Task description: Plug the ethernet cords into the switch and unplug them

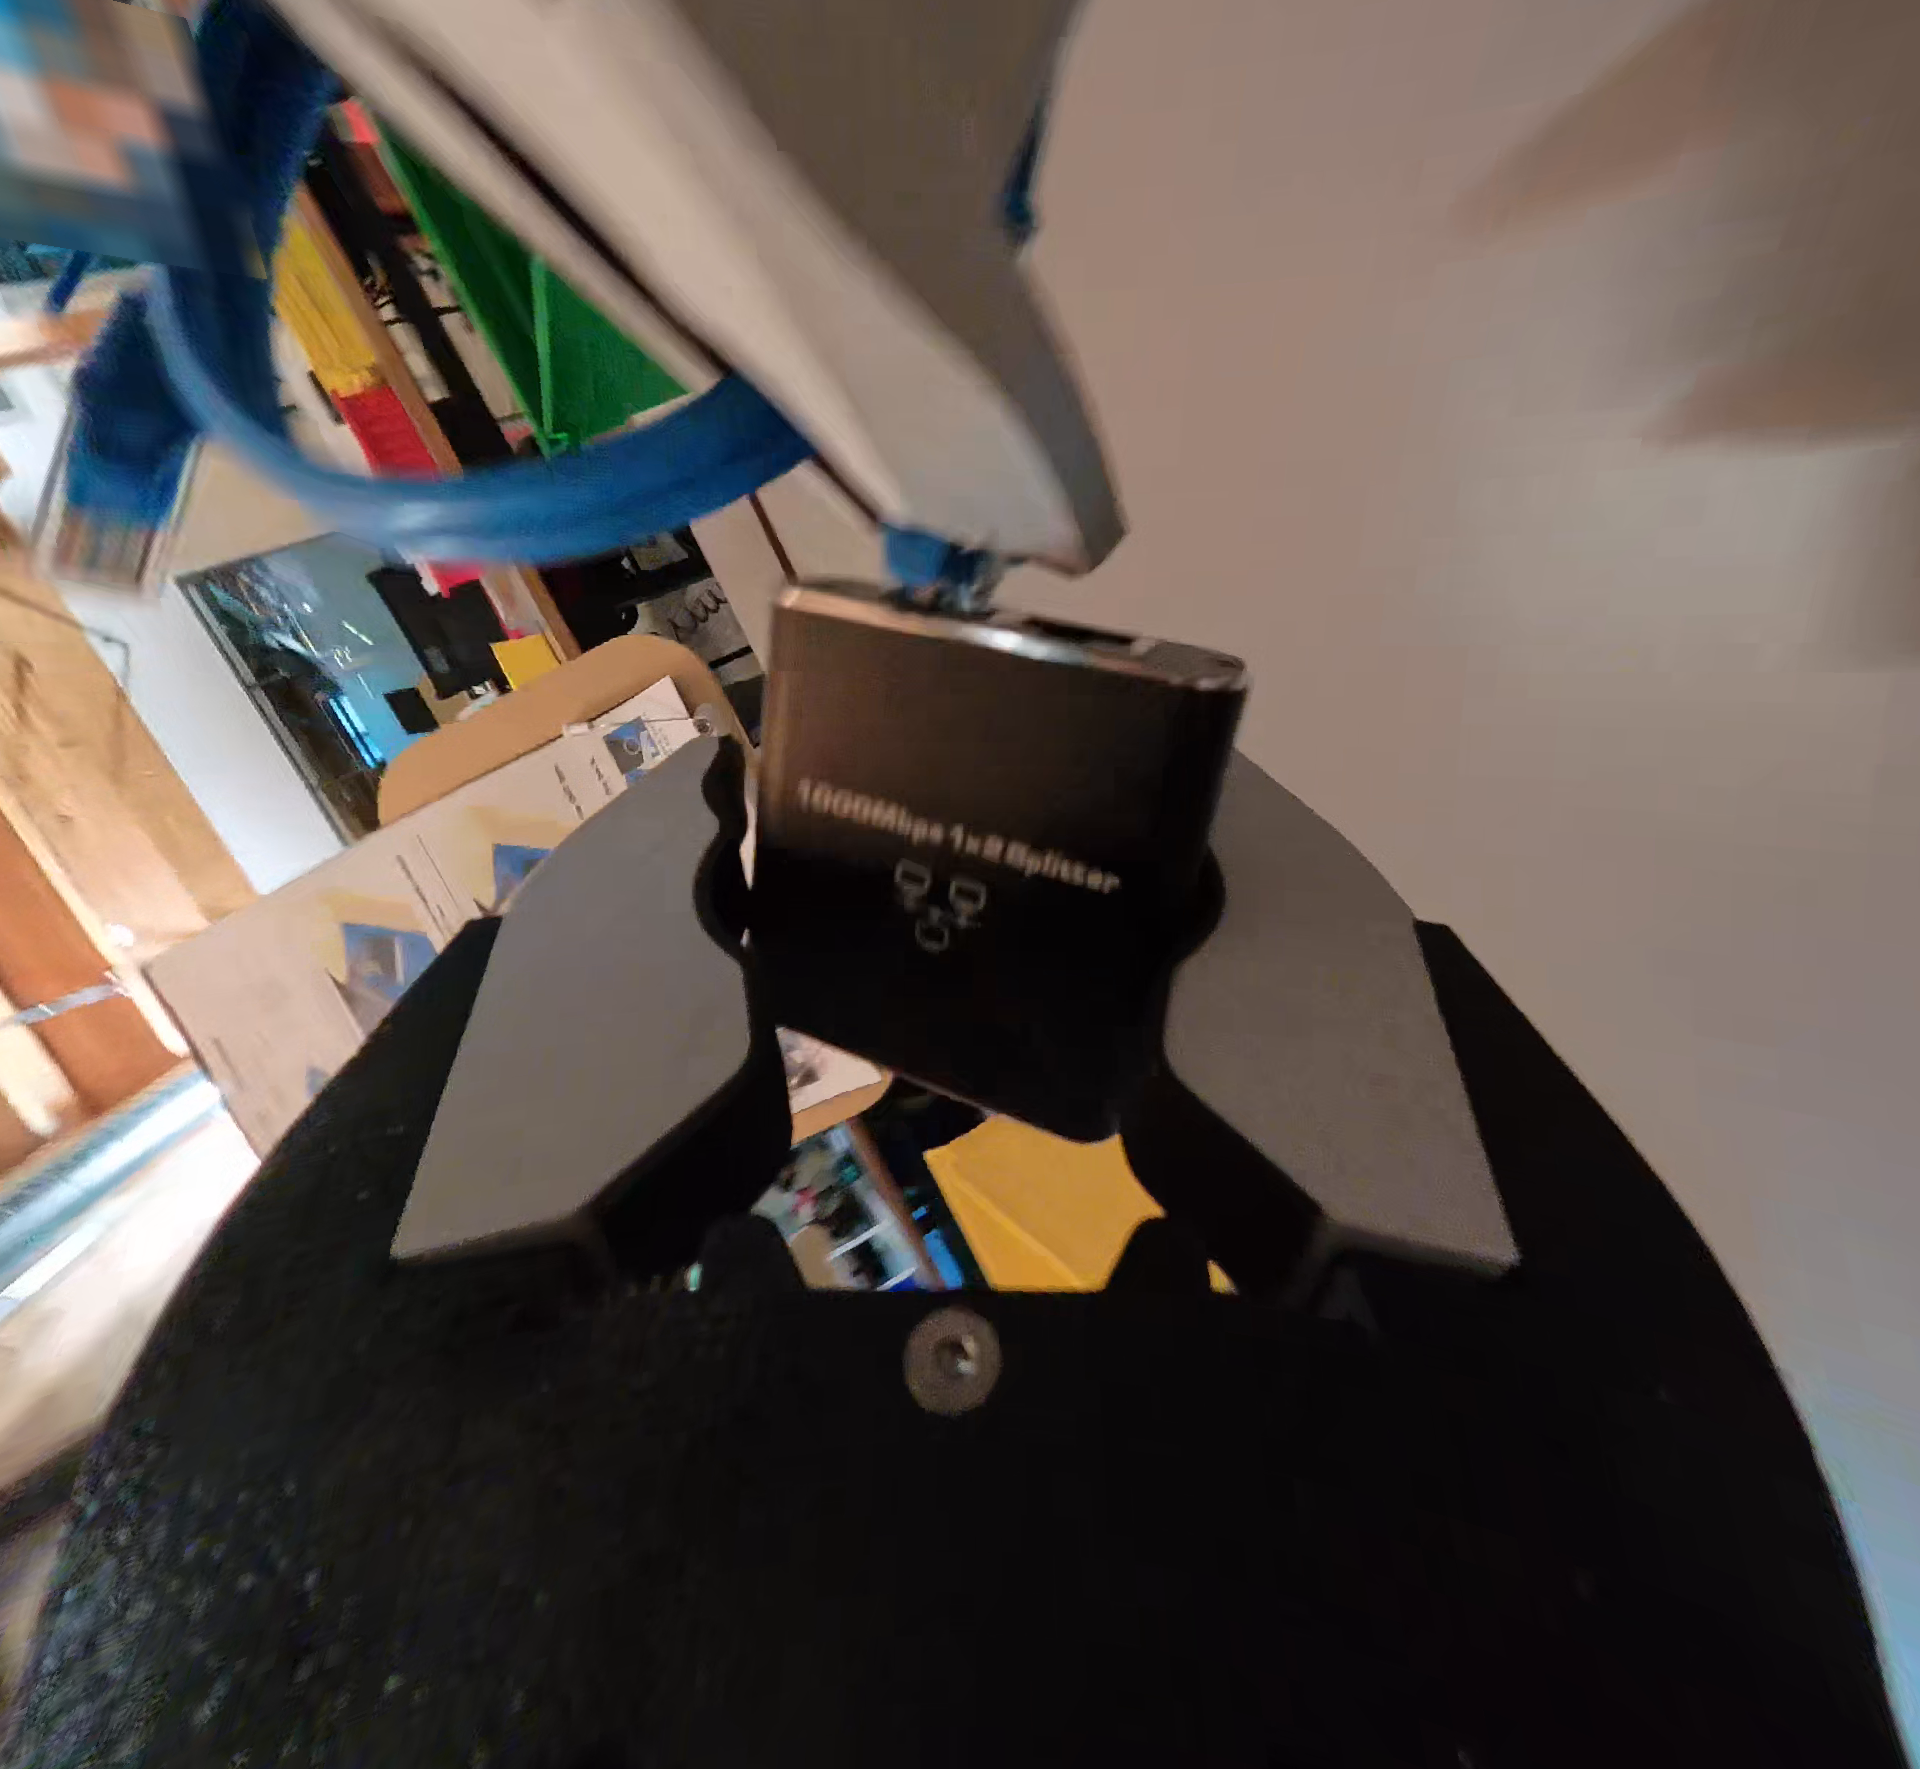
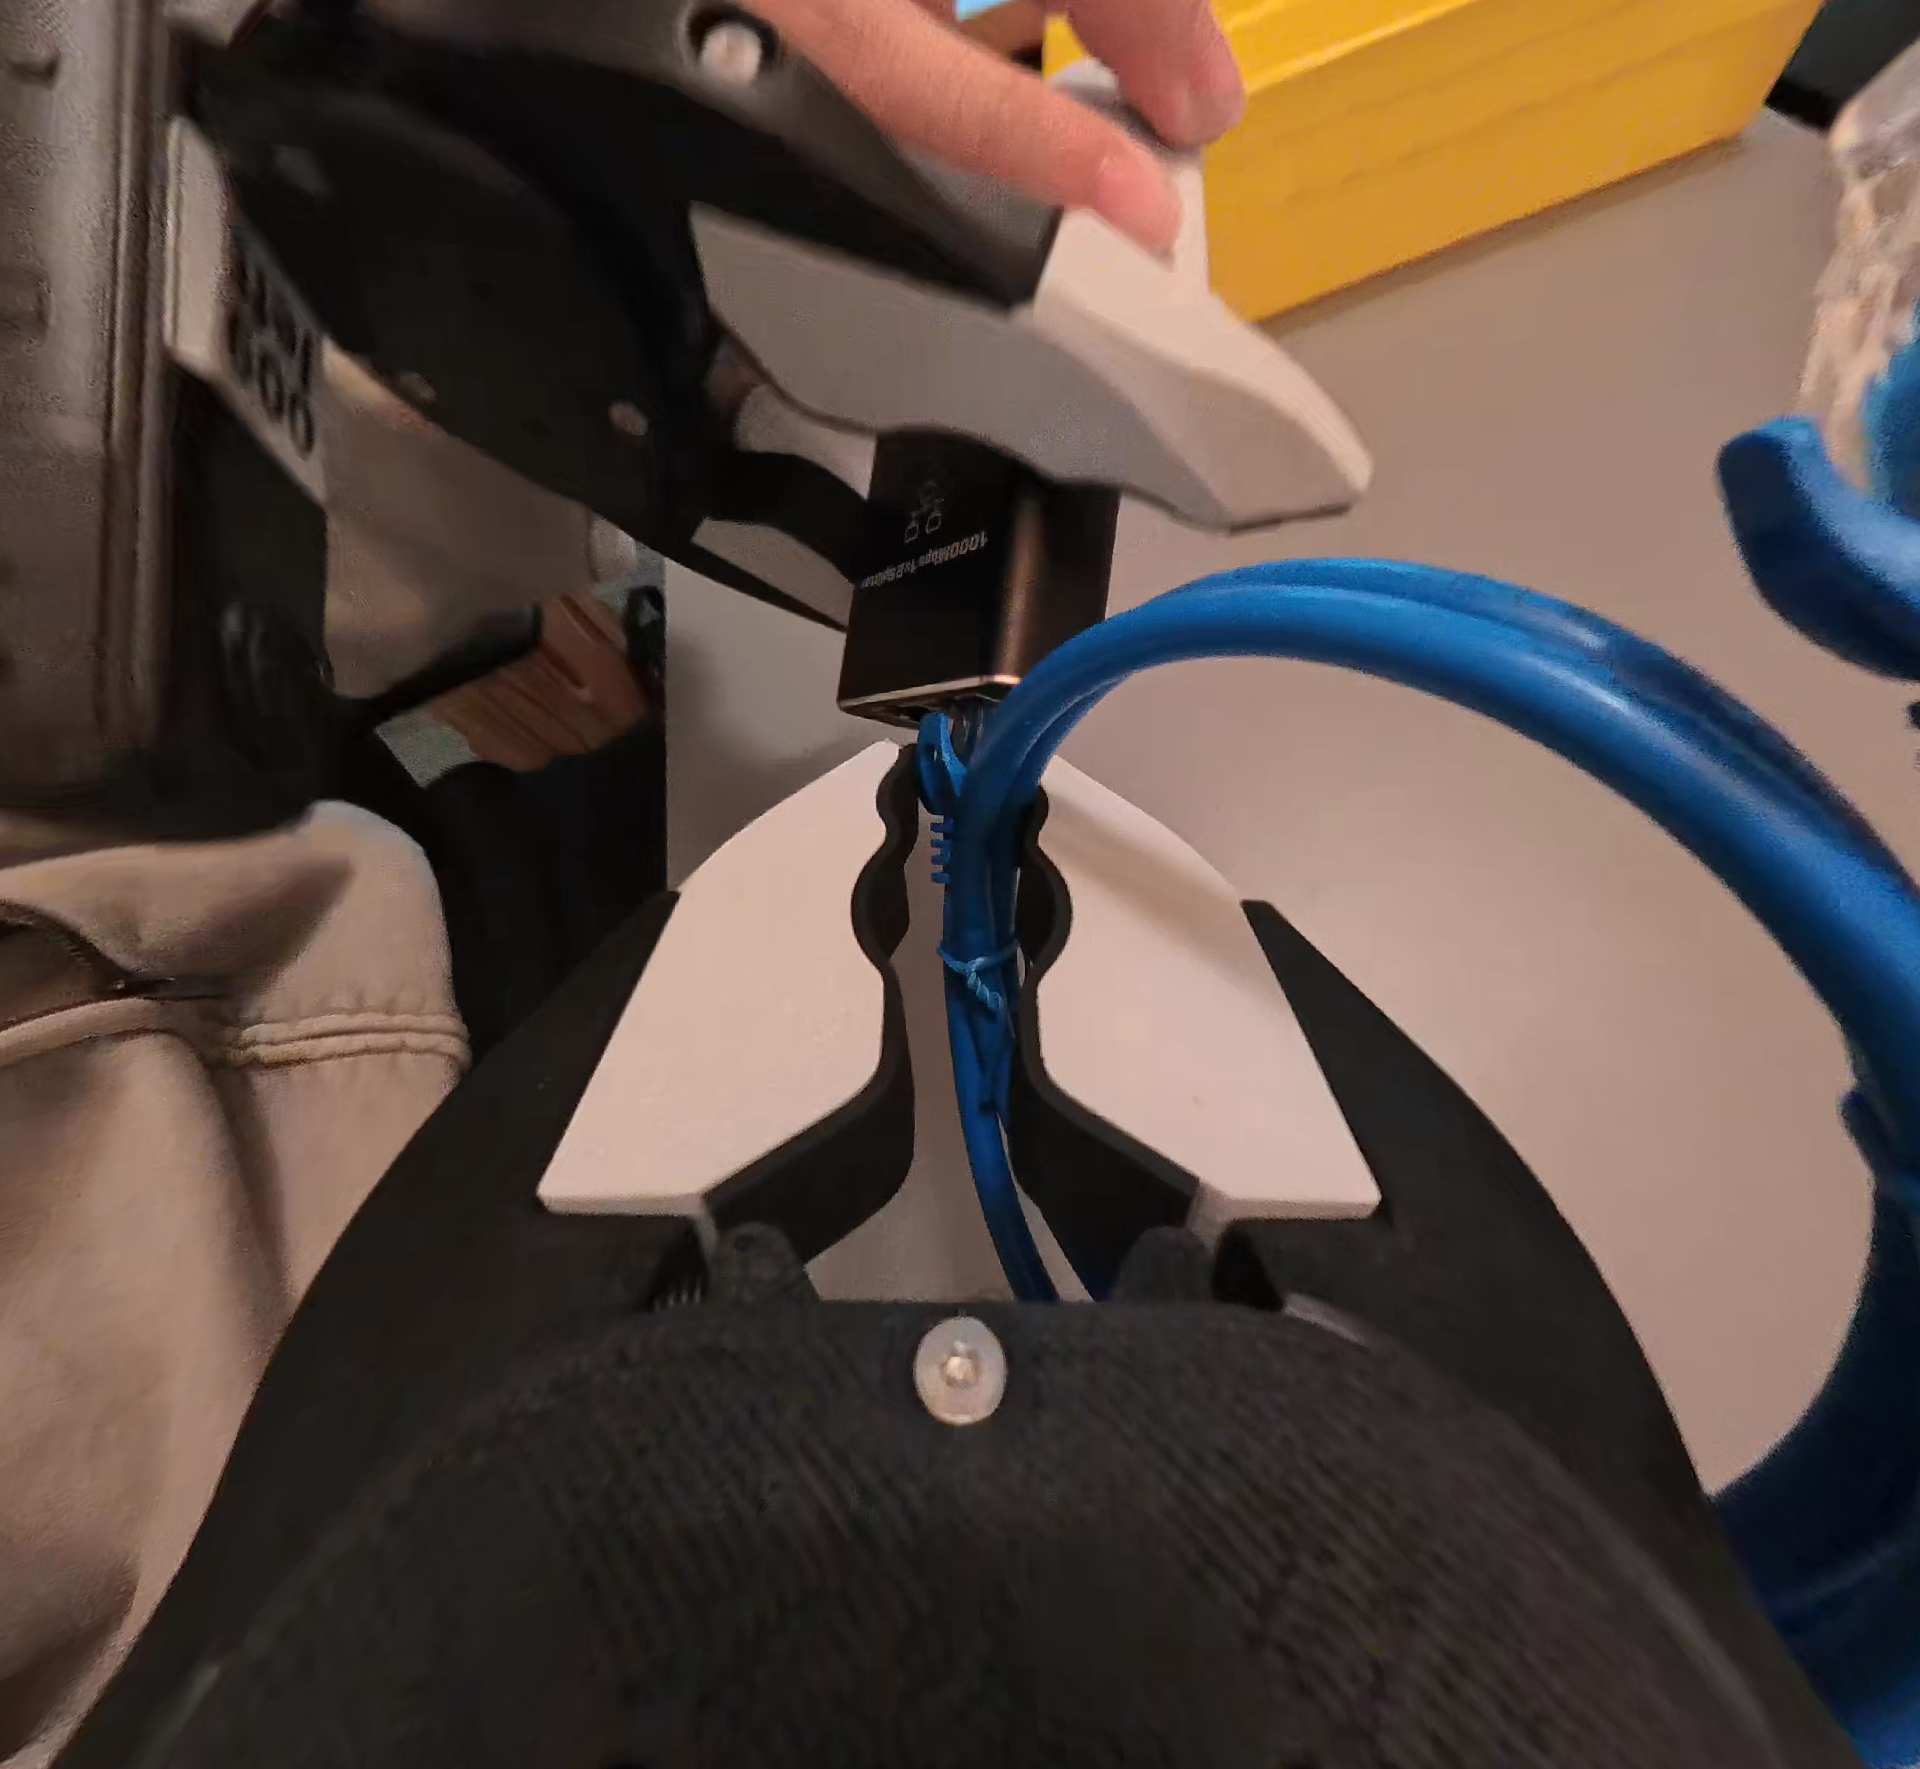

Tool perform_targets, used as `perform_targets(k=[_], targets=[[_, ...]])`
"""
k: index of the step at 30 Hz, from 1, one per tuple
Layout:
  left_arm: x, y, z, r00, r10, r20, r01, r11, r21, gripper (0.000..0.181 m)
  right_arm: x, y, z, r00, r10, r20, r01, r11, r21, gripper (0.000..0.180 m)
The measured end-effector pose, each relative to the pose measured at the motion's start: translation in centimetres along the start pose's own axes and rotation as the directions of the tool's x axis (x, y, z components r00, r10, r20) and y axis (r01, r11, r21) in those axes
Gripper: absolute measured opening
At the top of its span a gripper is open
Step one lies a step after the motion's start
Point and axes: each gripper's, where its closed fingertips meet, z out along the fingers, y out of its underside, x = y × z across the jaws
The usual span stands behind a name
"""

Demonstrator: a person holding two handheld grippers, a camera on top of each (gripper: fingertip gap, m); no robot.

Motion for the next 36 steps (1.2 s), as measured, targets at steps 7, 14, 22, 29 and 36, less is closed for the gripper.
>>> perform_targets(k=[7, 14, 22, 29, 36], targets=[[-1.1, 1.8, -2.9, 0.811, -0.564, -0.157, 0.584, 0.759, 0.289, 0.095, -0.4, -4.3, -3.2, 1.000, -0.006, 0.002, 0.005, 0.963, 0.271, 0.017], [-4.7, -1.7, -8.6, 0.207, -0.592, -0.779, 0.853, -0.281, 0.440, 0.072, 0.2, -6.0, -4.3, 0.984, -0.117, -0.137, 0.163, 0.904, 0.395, 0.017], [-7.9, -2.1, -7.9, -0.001, -0.423, -0.906, 0.714, -0.635, 0.295, 0.048, -0.8, -5.6, -1.4, 0.973, -0.187, -0.137, 0.223, 0.917, 0.331, 0.017], [-8.0, -2.6, -7.7, 0.126, -0.532, -0.837, 0.763, -0.487, 0.425, 0.026, -0.4, -5.2, -1.4, 0.971, -0.180, -0.158, 0.222, 0.926, 0.306, 0.017], [-8.0, -3.8, -8.6, 0.262, -0.493, -0.829, 0.809, -0.356, 0.468, 0.027, -1.4, -5.2, -1.9, 0.989, -0.134, -0.066, 0.148, 0.943, 0.298, 0.020]])
